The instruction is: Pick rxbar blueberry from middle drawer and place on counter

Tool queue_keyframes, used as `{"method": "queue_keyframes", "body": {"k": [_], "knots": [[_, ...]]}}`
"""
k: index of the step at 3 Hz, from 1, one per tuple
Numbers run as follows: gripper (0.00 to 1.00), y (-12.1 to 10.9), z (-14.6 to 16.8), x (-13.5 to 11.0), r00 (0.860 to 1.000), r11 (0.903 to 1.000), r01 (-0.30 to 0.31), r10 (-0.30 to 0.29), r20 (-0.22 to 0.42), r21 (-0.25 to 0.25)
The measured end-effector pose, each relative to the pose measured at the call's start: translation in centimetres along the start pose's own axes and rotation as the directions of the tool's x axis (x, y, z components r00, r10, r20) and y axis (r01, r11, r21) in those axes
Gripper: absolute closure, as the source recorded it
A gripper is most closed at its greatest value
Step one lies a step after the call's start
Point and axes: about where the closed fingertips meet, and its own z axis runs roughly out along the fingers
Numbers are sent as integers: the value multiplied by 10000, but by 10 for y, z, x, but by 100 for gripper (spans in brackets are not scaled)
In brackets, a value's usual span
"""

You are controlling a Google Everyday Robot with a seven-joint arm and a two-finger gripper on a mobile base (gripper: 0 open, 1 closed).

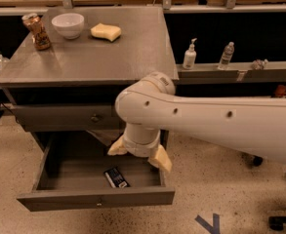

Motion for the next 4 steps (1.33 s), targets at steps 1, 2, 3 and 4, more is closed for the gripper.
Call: {"method": "queue_keyframes", "body": {"k": [1,2,3,4], "knots": [[0,-35,28,-8,9799,9784,1896,-1939,468,820],[0,-37,31,-8,9672,9652,2452,-2500,453,914],[0,-39,33,-8,9661,9647,2473,-2526,531,901],[0,-78,55,12,9462,9397,3161,-3223,292,1304]]}}
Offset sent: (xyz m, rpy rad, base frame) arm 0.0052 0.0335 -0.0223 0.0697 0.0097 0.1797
